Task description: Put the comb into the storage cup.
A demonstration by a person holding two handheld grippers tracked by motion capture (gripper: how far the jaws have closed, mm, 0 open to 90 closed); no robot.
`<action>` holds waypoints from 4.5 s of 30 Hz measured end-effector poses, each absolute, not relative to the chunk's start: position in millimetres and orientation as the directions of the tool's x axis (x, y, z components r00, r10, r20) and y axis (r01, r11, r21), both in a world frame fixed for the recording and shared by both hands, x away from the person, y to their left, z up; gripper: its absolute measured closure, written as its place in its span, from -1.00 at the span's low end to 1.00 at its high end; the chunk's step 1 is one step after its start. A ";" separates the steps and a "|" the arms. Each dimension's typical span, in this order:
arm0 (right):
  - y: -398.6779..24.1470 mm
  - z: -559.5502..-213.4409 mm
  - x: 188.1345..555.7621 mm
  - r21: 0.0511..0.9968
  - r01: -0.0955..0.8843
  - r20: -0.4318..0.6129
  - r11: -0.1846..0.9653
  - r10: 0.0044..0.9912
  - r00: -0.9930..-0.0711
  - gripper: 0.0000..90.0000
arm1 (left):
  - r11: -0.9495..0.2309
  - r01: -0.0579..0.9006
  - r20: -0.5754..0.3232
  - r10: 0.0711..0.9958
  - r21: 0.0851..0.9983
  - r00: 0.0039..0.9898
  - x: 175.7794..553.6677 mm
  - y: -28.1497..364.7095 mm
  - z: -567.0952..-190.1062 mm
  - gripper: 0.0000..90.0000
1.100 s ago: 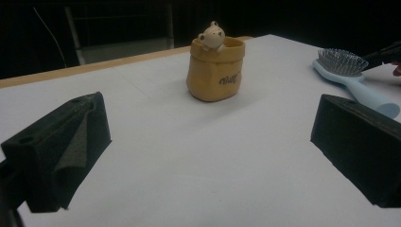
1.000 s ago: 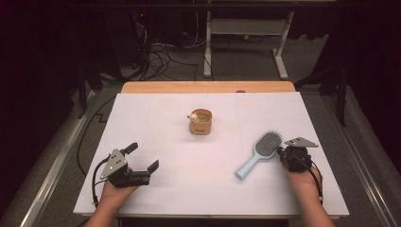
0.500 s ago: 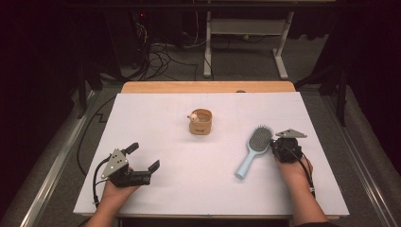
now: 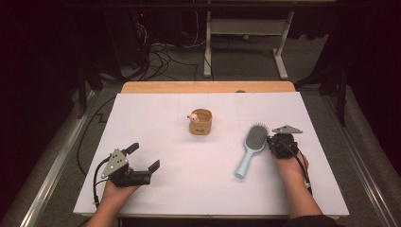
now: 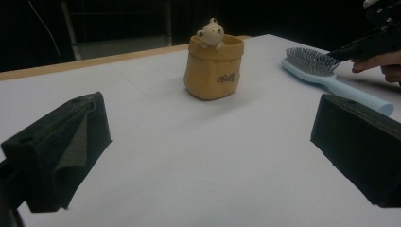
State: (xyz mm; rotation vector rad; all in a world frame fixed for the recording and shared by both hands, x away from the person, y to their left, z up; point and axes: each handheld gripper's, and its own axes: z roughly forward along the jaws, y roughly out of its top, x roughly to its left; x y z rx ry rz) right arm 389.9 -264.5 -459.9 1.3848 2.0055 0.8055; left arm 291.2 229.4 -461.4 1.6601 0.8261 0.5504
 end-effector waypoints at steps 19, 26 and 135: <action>-209.8 -449.9 294.8 0.821 0.454 -0.070 0.346 0.850 -0.522 1.00 | -0.111 0.229 -0.065 0.763 0.967 0.643 288.8 229.8 -461.7 -1.00; -187.4 -455.6 279.2 0.819 0.432 -0.069 0.378 0.812 -0.580 1.00 | -0.121 0.228 -0.059 0.757 0.966 0.651 289.5 228.1 -462.1 -1.00; -295.3 -457.3 267.0 0.873 0.461 0.045 0.158 0.916 -0.398 -0.01 | -0.132 0.261 -0.078 0.745 0.956 0.663 290.9 227.4 -464.8 -1.00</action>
